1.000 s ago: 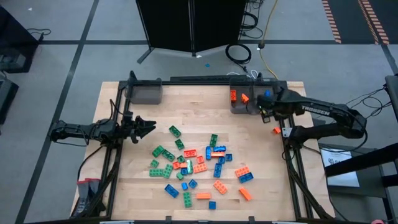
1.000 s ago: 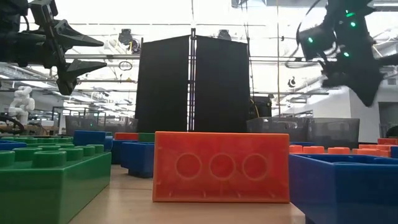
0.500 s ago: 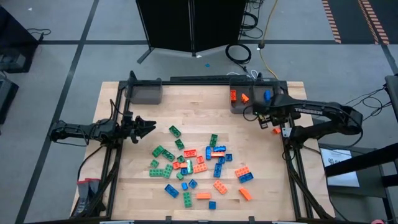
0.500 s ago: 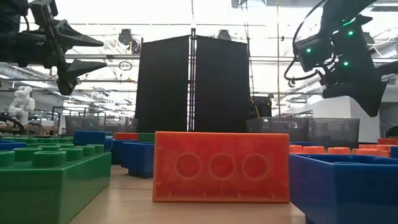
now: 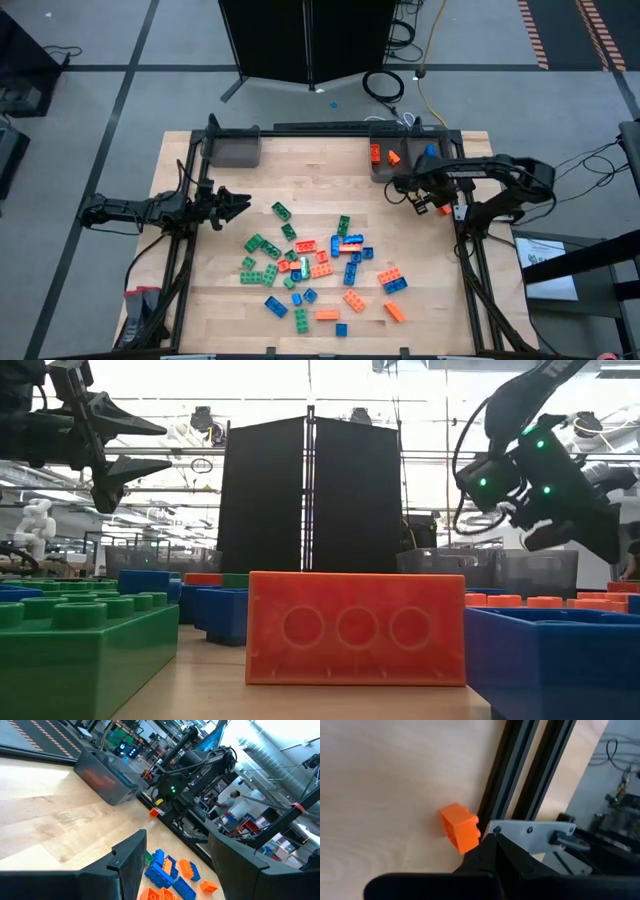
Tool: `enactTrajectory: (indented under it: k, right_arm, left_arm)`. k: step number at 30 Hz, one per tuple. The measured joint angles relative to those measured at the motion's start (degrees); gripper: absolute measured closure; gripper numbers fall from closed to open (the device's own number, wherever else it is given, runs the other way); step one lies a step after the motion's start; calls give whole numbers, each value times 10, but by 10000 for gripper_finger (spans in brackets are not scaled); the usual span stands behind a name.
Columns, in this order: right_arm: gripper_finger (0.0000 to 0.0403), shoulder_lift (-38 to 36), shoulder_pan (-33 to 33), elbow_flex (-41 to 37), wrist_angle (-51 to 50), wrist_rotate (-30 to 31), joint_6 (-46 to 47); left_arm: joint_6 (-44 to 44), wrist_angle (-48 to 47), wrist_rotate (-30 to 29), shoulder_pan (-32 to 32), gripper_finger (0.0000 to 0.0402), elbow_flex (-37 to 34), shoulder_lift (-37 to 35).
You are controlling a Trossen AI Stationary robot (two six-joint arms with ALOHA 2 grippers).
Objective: Sort blocks
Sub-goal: Put the orange game piece into the middle black bin
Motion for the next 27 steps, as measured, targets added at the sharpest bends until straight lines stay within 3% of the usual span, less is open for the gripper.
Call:
enactTrajectory:
  k: [11, 17, 27]
  right_arm:
    - [403, 65, 3, -5, 17, -4, 48]
    - [403, 65, 3, -54, 75, -36, 59]
    - [403, 41, 42, -15, 91, -98, 53]
  left_arm:
    - [0, 0, 4, 0, 186, 0, 0]
    - [0, 0, 5, 0, 186, 0, 0]
    - [0, 0, 8, 0, 186, 0, 0]
